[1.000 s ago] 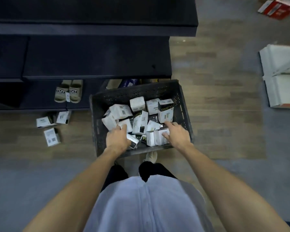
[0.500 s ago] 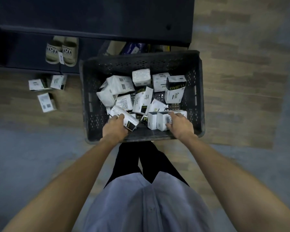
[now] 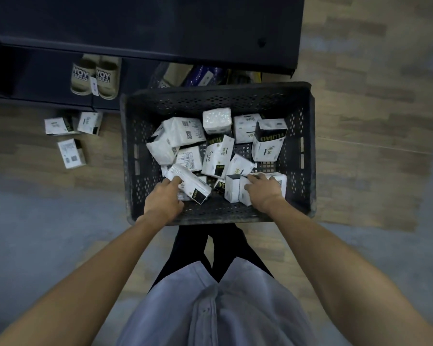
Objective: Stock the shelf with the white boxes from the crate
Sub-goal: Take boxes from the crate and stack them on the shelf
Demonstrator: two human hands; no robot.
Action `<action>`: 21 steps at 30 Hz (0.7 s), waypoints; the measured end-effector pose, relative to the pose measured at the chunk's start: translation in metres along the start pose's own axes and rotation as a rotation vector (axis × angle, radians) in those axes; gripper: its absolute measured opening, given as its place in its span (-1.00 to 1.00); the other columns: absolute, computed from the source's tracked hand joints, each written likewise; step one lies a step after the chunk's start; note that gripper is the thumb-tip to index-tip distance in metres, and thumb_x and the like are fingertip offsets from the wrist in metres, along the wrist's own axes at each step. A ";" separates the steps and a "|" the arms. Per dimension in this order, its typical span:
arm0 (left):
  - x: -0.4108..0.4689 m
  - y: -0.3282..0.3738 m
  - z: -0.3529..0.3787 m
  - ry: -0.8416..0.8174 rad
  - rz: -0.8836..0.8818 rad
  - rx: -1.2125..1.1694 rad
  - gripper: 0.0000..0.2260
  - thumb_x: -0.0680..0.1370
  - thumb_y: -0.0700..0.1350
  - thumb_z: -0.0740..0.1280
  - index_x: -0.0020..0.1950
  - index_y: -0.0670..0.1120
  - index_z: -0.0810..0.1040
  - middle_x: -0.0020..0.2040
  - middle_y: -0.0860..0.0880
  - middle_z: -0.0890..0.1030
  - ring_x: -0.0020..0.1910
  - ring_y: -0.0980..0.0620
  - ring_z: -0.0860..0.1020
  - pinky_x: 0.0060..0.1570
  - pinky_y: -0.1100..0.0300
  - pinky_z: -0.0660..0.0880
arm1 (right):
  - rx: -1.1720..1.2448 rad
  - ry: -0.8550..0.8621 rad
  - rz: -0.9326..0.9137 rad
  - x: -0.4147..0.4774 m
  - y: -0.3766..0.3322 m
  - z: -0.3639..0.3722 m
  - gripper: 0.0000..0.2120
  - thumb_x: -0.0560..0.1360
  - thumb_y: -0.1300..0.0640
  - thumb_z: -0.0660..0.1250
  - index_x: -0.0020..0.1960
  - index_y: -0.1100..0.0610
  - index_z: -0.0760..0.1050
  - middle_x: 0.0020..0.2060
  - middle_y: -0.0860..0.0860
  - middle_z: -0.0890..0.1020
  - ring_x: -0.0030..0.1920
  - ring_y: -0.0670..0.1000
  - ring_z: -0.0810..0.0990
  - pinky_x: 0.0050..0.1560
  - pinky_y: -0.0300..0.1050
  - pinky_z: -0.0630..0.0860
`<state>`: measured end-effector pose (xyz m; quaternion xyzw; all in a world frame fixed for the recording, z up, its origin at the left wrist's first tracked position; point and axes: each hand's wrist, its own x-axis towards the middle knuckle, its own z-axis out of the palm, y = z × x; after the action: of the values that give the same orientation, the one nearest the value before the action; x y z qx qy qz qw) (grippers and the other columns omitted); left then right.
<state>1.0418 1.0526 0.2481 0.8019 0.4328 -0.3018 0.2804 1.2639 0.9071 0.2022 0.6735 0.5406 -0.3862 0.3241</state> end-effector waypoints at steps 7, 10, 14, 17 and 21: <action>0.005 0.002 -0.003 -0.009 0.022 -0.030 -0.53 0.50 -0.14 0.38 0.38 -0.08 0.33 0.18 -0.14 0.47 0.16 -0.15 0.45 -0.03 -0.03 0.47 | -0.099 0.149 -0.013 -0.012 -0.012 0.006 -0.67 0.63 0.23 0.13 0.35 0.18 0.47 0.52 0.13 0.21 0.44 0.22 0.27 0.15 0.11 0.44; 0.007 0.006 -0.001 -0.009 0.047 -0.030 -0.54 0.51 -0.14 0.36 0.38 -0.09 0.33 0.18 -0.14 0.47 0.18 -0.14 0.44 -0.02 -0.01 0.48 | -0.129 0.156 -0.001 -0.016 -0.012 0.002 -0.69 0.63 0.21 0.13 0.31 0.18 0.49 0.39 0.15 0.38 0.29 0.20 0.40 0.06 0.08 0.45; 0.019 0.024 0.008 -0.050 0.148 -0.036 -0.52 0.51 -0.15 0.36 0.40 -0.08 0.33 0.19 -0.12 0.48 0.17 -0.14 0.46 0.03 -0.03 0.51 | -0.078 0.171 0.041 -0.017 -0.004 0.003 -0.73 0.61 0.22 0.17 0.25 0.18 0.52 0.29 0.13 0.45 0.26 0.17 0.44 0.06 0.06 0.45; 0.039 0.052 0.024 -0.130 0.226 -0.065 -0.53 0.51 -0.13 0.38 0.39 -0.06 0.33 0.20 -0.13 0.48 0.15 -0.15 0.49 0.04 -0.05 0.51 | 0.007 0.219 0.037 -0.011 0.005 0.012 -0.74 0.60 0.13 0.20 0.22 0.17 0.55 0.29 0.09 0.46 0.28 0.15 0.44 0.05 0.05 0.43; 0.072 0.094 0.057 -0.175 0.291 -0.158 -0.45 0.48 -0.16 0.41 0.44 -0.04 0.33 0.19 -0.17 0.50 0.16 -0.17 0.50 0.07 -0.02 0.50 | 0.119 0.303 0.082 -0.001 0.006 0.023 -0.77 0.57 0.09 0.25 0.15 0.14 0.57 0.20 0.05 0.51 0.22 0.14 0.50 0.06 0.04 0.46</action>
<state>1.1411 1.0063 0.1756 0.8022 0.3088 -0.2916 0.4196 1.2654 0.8859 0.1920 0.7635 0.5316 -0.2979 0.2139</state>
